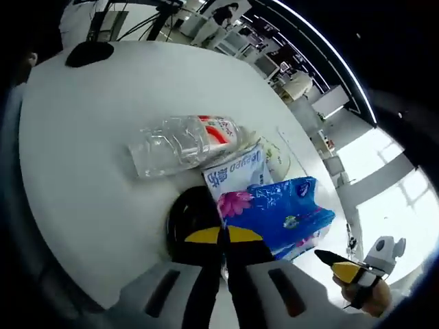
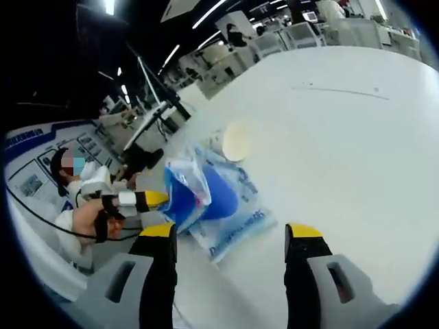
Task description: Arrange the tabletop items into an orderly group along one side of the table until the central work area is clear of visible clutter.
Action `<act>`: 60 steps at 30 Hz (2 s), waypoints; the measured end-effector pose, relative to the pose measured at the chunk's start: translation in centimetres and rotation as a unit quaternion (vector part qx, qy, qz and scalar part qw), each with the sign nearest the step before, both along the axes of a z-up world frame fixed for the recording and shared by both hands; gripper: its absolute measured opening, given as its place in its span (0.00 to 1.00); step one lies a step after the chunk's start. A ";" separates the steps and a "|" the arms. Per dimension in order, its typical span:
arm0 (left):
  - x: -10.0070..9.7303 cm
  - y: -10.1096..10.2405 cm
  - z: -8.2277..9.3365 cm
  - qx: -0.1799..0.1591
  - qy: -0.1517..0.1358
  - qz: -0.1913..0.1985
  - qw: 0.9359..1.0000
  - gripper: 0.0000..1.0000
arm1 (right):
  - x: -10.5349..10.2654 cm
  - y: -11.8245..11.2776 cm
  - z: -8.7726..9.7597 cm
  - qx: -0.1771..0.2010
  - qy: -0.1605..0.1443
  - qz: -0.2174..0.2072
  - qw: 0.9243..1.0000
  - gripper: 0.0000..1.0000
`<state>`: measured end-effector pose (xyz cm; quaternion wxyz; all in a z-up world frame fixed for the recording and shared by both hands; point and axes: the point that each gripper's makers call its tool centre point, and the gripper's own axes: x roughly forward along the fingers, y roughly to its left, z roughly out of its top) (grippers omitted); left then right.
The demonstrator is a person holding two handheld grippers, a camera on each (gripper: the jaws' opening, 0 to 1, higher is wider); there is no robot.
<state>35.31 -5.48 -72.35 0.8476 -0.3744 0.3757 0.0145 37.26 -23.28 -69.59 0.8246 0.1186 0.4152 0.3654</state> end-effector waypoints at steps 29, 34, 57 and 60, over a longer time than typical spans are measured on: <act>-0.5 -3.6 1.0 -0.040 0.023 -0.099 0.994 0.00 | -0.5 2.0 -0.5 -0.110 -0.144 0.107 0.978 0.19; -0.2 -4.0 1.6 -0.066 0.014 -0.088 0.994 0.00 | -0.3 1.6 -0.7 -0.116 -0.144 0.103 0.977 0.09; 0.9 -5.3 3.4 -0.065 -0.051 -0.111 0.990 0.22 | -0.8 0.1 0.1 -0.033 -0.047 0.012 0.998 0.00; 1.2 -5.3 4.4 -0.064 -0.083 -0.113 0.988 0.33 | -0.8 0.0 0.2 -0.025 -0.043 0.005 0.999 0.00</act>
